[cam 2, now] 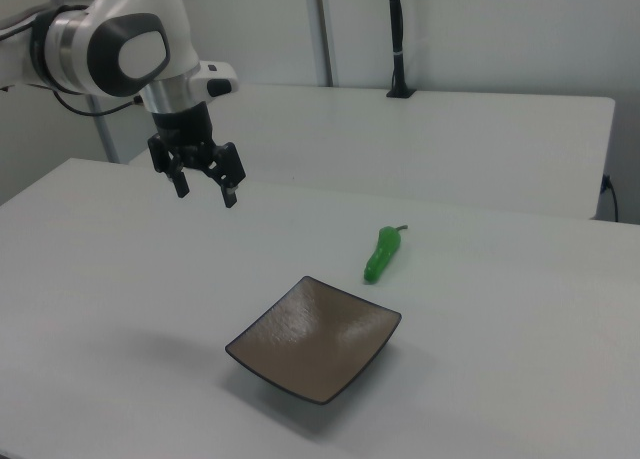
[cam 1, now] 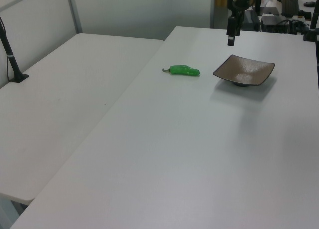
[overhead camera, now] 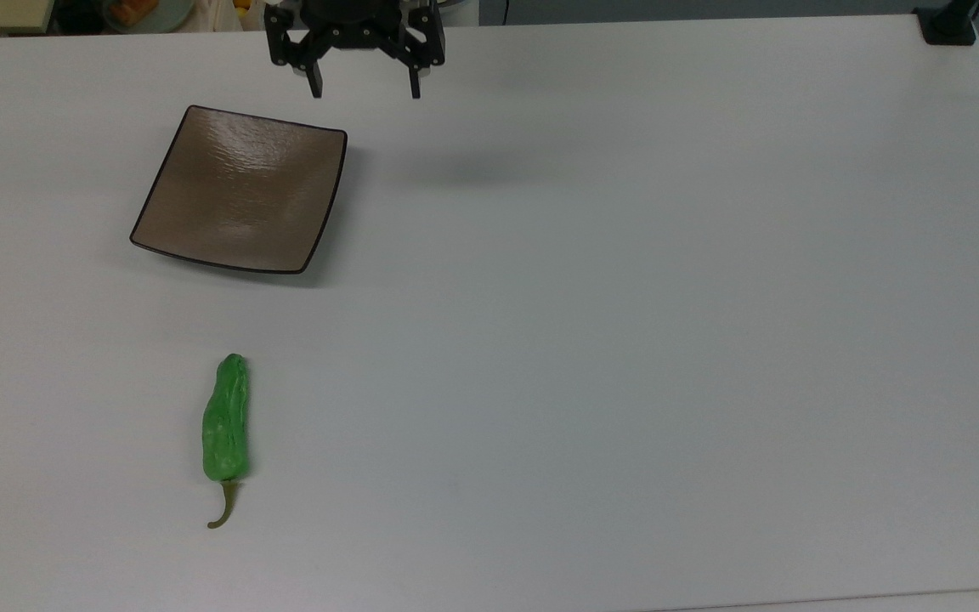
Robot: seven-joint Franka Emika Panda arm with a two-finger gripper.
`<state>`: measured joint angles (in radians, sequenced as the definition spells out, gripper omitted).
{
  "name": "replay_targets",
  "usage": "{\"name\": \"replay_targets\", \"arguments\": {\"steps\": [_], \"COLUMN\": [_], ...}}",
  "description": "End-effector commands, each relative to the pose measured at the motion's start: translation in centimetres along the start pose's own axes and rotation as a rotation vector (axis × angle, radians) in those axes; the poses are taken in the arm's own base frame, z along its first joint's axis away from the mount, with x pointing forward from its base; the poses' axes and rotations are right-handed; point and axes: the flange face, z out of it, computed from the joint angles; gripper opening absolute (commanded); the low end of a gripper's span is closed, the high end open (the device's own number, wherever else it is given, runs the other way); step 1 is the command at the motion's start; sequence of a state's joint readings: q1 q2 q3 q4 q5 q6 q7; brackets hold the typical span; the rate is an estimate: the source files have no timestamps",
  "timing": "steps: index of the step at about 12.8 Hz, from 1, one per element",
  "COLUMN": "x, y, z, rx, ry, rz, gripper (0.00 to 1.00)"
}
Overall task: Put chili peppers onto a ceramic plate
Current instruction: 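Move the open gripper over the plate toward the green chili pepper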
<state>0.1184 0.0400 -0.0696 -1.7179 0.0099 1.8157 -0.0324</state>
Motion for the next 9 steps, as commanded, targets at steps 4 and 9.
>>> {"name": "replay_targets", "arguments": {"steps": [4, 9], "x": [2.6, 5.8], "y": [-0.5, 0.9], "z": [1.4, 3.7], "rx": [-0.009, -0.048], "ry": [0.128, 0.276], "rz": [0.073, 0.075], "gripper": [1.0, 1.0]}}
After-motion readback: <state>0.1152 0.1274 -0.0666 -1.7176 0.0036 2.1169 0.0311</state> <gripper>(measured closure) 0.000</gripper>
